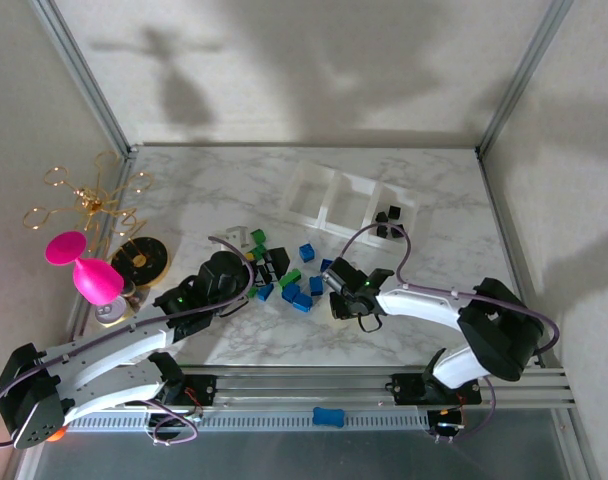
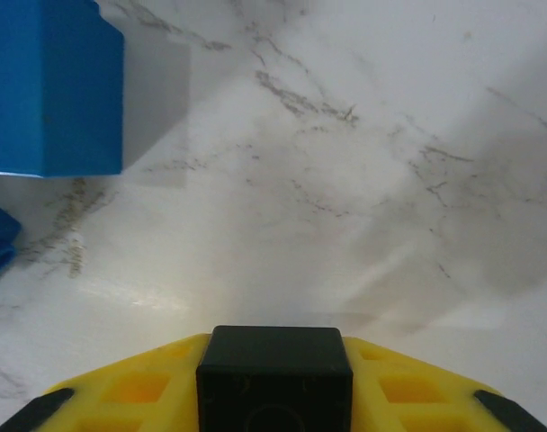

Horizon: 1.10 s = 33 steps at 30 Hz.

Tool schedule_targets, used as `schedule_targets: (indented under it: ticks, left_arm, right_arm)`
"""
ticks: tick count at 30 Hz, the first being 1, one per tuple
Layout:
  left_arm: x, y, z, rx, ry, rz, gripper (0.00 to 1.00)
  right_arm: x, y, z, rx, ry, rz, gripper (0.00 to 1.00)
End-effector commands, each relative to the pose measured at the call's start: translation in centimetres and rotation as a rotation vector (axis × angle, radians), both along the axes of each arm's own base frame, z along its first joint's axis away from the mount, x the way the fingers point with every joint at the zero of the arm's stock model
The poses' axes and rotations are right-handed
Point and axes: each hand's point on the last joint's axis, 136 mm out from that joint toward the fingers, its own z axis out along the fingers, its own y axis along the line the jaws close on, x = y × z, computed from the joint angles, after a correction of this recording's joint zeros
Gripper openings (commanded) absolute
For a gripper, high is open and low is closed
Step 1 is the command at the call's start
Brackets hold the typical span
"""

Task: Sort the legos into containers by color
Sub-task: Pick up the lego from the bottom-center of the table, then place the lego in the container.

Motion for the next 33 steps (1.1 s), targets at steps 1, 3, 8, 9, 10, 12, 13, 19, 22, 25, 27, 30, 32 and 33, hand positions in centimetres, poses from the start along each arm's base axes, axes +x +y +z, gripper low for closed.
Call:
schedule_targets:
  ticks: [1, 3, 8, 9, 10, 12, 13, 19, 22, 25, 27, 30, 32, 33]
  left_arm:
    - [0.3, 0.0, 0.8, -0.007, -0.023, 0.008, 1.00]
    - [0.4, -0.2, 1.2, -0.012, -0.032, 0.004, 0.99]
    - [1.1, -1.1, 2.6, -0.016, -0.059, -0.016, 1.00]
    - [1.2, -1.3, 2.8, -0.019, -0.064, -0.020, 1.00]
    - [1.3, -1.5, 3.0, -0.021, -0.070, -0.021, 1.00]
    - [1.7, -1.9, 3.2, -0.018, -0.078, -0.023, 1.00]
    - [1.9, -2.1, 3.4, -0.018, -0.082, -0.026, 1.00]
    - [3.0, -3.6, 3.7, -0.021, -0.095, -0.052, 1.00]
    - [3.6, -4.3, 3.7, -0.017, -0.093, -0.059, 1.00]
    - [4.0, -5.2, 3.7, -0.027, -0.097, -0.077, 1.00]
    - [4.4, -5.7, 3.8, -0.029, -0.098, -0.087, 1.00]
    - [4.7, -6.3, 3.7, -0.024, -0.098, -0.100, 0.99]
    - [4.9, -6.6, 3.7, -0.020, -0.098, -0.104, 1.00]
    - [5.0, -6.6, 3.7, -0.019, -0.097, -0.106, 1.00]
  right_arm:
    - [1.9, 0.2, 3.0, 0.051, -0.064, -0.051, 0.35]
    - [3.2, -0.4, 4.2, 0.057, -0.092, -0.081, 0.36]
    - [7.8, -3.0, 7.2, 0.040, -0.176, -0.170, 0.36]
    - [9.1, -3.9, 7.8, 0.035, -0.196, -0.199, 0.36]
    - [10.2, -4.6, 8.5, 0.033, -0.217, -0.222, 0.36]
    - [12.6, -6.0, 10.1, 0.028, -0.270, -0.261, 0.35]
    - [13.8, -6.8, 10.8, 0.020, -0.302, -0.286, 0.36]
    - [19.8, -10.7, 12.3, 0.005, -0.378, -0.398, 0.36]
    - [22.2, -11.6, 12.1, 0.003, -0.397, -0.418, 0.36]
    - [24.3, -12.3, 11.0, 0.002, -0.387, -0.438, 0.36]
    - [25.5, -12.4, 10.2, 0.010, -0.380, -0.443, 0.35]
    - [27.1, -12.2, 8.9, 0.015, -0.371, -0.438, 0.35]
    - [28.0, -12.3, 8.0, 0.009, -0.357, -0.442, 0.36]
    - [28.4, -12.5, 7.6, 0.005, -0.354, -0.443, 0.36]
